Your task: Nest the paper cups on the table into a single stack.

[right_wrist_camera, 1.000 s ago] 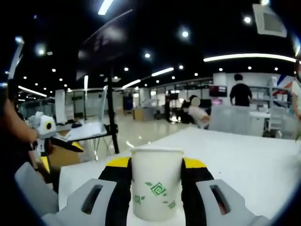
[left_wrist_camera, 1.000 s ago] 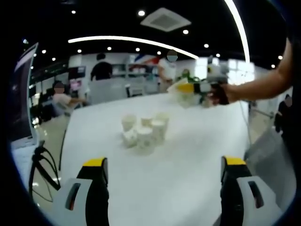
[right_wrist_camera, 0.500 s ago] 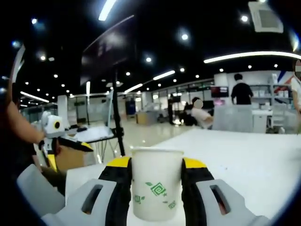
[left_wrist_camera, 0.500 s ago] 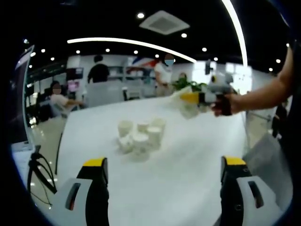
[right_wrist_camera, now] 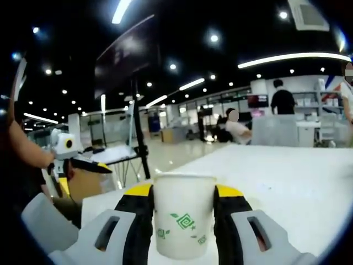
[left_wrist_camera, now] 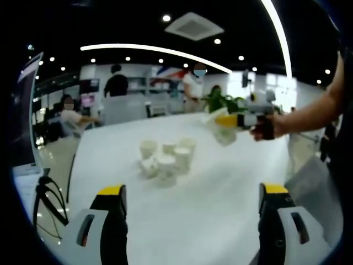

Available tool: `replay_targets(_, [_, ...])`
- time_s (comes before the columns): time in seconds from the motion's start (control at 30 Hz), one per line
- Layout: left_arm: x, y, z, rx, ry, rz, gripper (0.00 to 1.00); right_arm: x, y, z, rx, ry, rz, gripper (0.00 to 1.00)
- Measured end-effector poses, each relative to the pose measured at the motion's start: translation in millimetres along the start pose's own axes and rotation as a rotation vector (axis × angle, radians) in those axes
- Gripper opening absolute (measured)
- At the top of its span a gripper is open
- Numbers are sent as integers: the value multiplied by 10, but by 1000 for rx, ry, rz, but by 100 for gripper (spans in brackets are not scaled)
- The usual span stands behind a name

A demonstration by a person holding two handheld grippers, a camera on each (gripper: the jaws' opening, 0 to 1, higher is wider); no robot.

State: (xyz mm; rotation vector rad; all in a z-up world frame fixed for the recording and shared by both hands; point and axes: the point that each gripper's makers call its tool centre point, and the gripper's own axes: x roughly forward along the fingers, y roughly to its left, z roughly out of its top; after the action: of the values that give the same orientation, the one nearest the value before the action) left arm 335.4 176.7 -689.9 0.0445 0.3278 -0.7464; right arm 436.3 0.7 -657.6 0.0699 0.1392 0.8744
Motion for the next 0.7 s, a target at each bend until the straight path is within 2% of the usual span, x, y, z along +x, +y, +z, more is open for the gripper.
replay_targets(0.2, [-3, -25, -6, 1, -1, -1, 99, -33, 38, -136, 5, -4, -4, 38])
replay_targets(0.33, [-19, -27, -16, 2, 1, 1, 99, -71, 78, -152, 2, -30, -11, 38])
replay_targets(0.43, [-26, -20, -32, -1, 4, 3, 99, -89, 147, -136, -31, -54, -6, 38])
replay_targets(0.5, [-29, -23, -47, -1, 8, 4, 99, -84, 220, -196, -53, -29, 7, 37])
replay_targets(0.7, [-26, -52, -83, 0, 19, -1, 99, -64, 422, -236, -87, -28, 52, 38])
